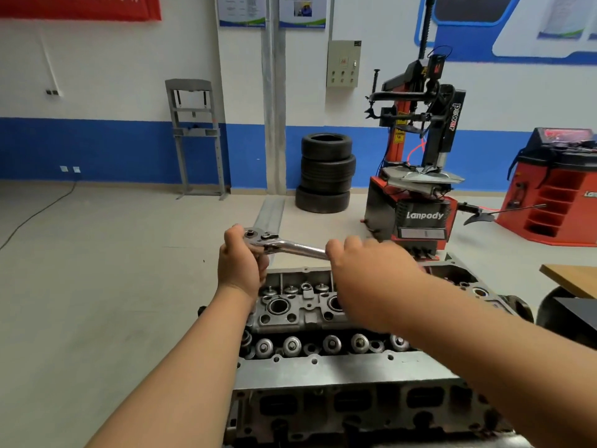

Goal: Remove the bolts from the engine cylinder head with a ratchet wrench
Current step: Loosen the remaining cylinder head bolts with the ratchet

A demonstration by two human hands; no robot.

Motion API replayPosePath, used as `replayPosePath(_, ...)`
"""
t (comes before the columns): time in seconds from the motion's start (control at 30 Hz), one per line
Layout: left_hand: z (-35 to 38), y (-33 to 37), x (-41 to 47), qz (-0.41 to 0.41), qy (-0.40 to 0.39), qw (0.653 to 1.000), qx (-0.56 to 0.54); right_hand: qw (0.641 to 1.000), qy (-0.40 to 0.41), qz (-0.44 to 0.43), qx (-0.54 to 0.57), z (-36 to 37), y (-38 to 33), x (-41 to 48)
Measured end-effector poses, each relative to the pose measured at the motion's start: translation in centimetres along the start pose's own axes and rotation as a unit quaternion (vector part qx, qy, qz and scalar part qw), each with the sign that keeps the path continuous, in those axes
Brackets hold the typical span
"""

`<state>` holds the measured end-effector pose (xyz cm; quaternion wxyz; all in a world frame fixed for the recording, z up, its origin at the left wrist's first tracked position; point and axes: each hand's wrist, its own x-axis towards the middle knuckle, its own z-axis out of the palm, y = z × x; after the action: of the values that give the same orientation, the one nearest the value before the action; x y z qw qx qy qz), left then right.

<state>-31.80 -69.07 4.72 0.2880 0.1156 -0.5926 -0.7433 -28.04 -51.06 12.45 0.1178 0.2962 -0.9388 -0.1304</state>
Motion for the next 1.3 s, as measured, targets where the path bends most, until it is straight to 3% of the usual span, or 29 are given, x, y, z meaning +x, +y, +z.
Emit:
replayPosePath(0.23, -0.3, -0.2, 0.1, -0.005, -0.015, 0.999, -0.041, 0.994, 0.029, -0.082, 0.067, -0.5, -2.6, -2.3)
replayPosePath(0.43, -0.7, -0.1, 0.2, 0.016, -0.017, 1.000, 0.013, 0.999, -0.019, -0.026, 0.042, 0.6, -0.1, 9.9)
replayPosePath(0.57, -1.8, 0.2, 0.0, 0.003, -0.056, 0.998, -0.015, 0.991, 0.004, -0.084, 0.106, 0.8, -3.0, 15.9)
replayPosePath(0.67, -3.1, 1.0, -0.1, -0.017, -0.117, 0.983, 0.138, 0.985, 0.023, -0.133, 0.110, 0.6, -4.8, 16.9)
replayPosePath(0.73, -3.1, 1.4, 0.3, -0.050, -0.098, 0.965, 0.239, 0.985, 0.033, -0.122, 0.118, 0.9, -4.8, 16.6)
replayPosePath(0.83, -1.8, 1.9, 0.8, -0.087, -0.062, 0.960, 0.260, 0.998, 0.033, -0.047, 0.030, 0.7, -3.1, 14.9)
replayPosePath(0.93, -0.6, 1.4, 0.3, -0.058, -0.046, 0.966, 0.246, 1.000, 0.023, -0.018, 0.003, 0.4, -1.4, 11.6)
replayPosePath(1.1, 0.2, 0.7, -0.1, 0.012, 0.087, 0.950, 0.298, 0.998, 0.036, 0.019, 0.037, -0.4, -2.3, 4.5)
replayPosePath(1.17, 0.2, 0.7, -0.3, 0.009, 0.094, 0.960, 0.265, 0.997, 0.068, -0.012, 0.035, -0.3, -4.6, 2.0)
replayPosePath(1.23, 0.2, 0.8, -0.5, -0.009, 0.039, 0.962, 0.269, 0.995, 0.071, -0.052, 0.050, 0.0, -7.2, 0.4)
replayPosePath(1.3, -0.2, 0.6, -0.5, 0.020, 0.016, 0.948, 0.318, 0.997, 0.038, -0.022, 0.069, 0.4, -8.1, 0.5)
